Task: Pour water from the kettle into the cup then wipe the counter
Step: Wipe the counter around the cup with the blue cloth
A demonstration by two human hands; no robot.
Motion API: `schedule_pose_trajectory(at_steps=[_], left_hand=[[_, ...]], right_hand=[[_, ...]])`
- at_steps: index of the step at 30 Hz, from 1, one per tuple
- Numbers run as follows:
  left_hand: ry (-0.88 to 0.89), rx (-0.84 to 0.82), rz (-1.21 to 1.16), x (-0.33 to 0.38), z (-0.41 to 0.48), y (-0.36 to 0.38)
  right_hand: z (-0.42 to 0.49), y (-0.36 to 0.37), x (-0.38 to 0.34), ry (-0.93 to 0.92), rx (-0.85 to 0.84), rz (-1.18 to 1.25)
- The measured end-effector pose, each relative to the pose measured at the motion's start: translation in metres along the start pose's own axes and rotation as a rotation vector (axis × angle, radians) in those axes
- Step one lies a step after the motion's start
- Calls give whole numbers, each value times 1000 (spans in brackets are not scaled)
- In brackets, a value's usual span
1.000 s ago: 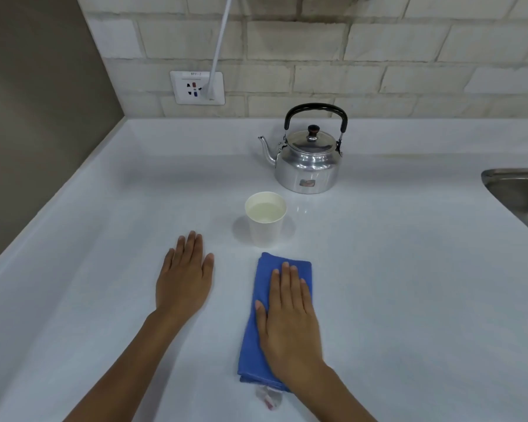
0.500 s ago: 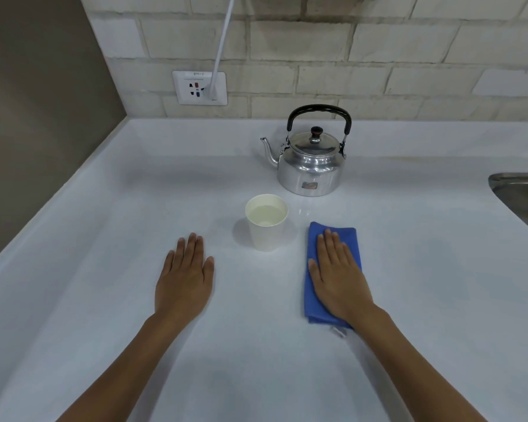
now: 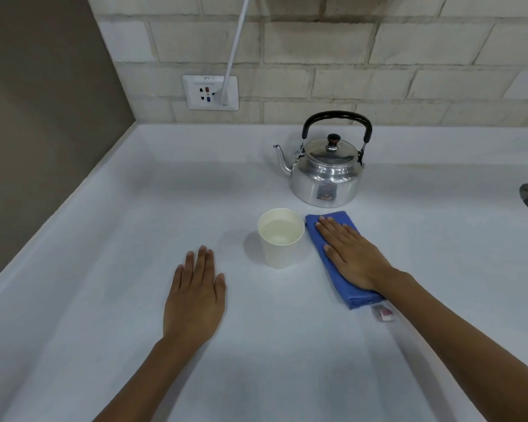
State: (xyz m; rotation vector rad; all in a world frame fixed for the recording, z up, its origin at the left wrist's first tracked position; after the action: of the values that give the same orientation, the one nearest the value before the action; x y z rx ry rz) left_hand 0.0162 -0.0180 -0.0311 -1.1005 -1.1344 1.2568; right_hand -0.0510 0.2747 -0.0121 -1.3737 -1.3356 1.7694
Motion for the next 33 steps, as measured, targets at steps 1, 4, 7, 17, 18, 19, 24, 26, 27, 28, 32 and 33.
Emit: schedule_pose_trajectory(at_steps=[1, 4, 7, 17, 18, 19, 24, 26, 27, 28, 32, 33], left_hand=[[0, 5, 1, 0, 0, -1], [12, 7, -5, 2, -1, -4], [11, 7, -2, 1, 0, -4], [36, 16, -34, -4, -1, -5], [35, 18, -35, -4, -1, -4], [34, 19, -30, -4, -1, -4], [31, 7, 8, -4, 0, -2], [23, 4, 6, -3, 2, -1], [18, -7, -3, -3, 3, 0], [15, -23, -14, -4, 4, 0], [28, -34, -3, -5, 4, 0], [33, -33, -6, -5, 3, 0]], right_hand=[[11, 1, -4, -54, -24, -2], [40, 0, -14, -175, -88, 19], [64, -3, -21, -213, -111, 33], [24, 4, -12, -254, -76, 21], [13, 3, -6, -263, -89, 14], [5, 0, 1, -263, -107, 13], [-2, -24, 40, -98, -39, 27], [5, -26, 42, 6, 9, -4], [7, -23, 39, 47, 18, -24], [7, -20, 33, 84, 24, -34], [-18, 2, -3, 111, 83, -37], [-30, 8, -14, 80, 95, -35]])
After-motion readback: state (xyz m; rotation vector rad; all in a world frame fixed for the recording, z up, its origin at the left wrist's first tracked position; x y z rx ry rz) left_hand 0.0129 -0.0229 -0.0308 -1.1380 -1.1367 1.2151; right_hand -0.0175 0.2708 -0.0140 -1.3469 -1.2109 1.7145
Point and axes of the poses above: each hand's wrist, its own z-axis towards the middle knuckle, its own y-axis out of the palm, x = y × z, the point moved 2 cm from there along z, towards the middle knuckle, and after that the axes turned 9 degrees about z, right-handed, at the moved point
